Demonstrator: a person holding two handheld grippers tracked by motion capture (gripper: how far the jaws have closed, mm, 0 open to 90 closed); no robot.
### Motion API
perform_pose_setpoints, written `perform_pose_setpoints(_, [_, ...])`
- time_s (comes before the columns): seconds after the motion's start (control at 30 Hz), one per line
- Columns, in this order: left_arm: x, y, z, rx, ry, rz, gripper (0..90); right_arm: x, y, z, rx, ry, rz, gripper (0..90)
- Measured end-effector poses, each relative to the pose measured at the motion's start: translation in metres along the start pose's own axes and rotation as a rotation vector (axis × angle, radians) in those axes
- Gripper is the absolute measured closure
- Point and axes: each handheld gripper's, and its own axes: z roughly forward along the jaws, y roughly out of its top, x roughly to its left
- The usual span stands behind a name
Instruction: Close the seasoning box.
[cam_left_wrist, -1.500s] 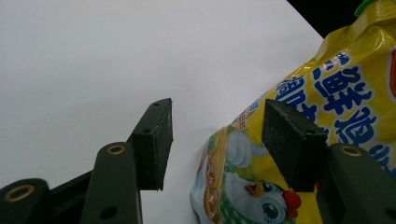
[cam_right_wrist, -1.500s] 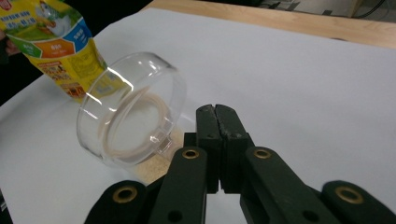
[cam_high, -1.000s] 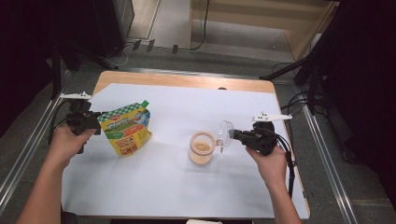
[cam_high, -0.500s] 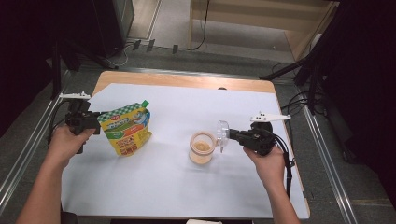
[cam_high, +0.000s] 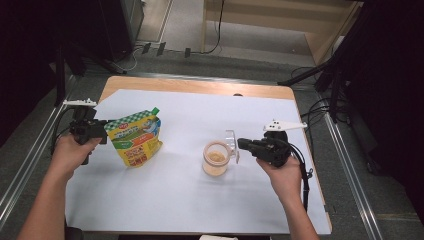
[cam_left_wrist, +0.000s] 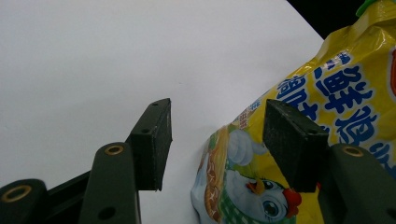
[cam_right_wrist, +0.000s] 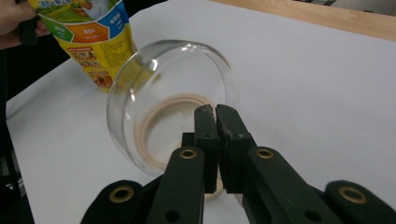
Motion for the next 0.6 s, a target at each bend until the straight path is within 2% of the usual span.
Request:
perform_pose_setpoints(0.2, [0.001,-0.001,0.0,-0.003,0.002,-0.007,43.3,0.007,0.001,0.006,0.012,0.017,-0.012,89.0])
perform_pose_setpoints(0.6, [0.001,-0.001,0.0,0.0,0.001,-0.004,42.8,0.025,0.0,0.028,0.073,0.039,-0.073,87.0])
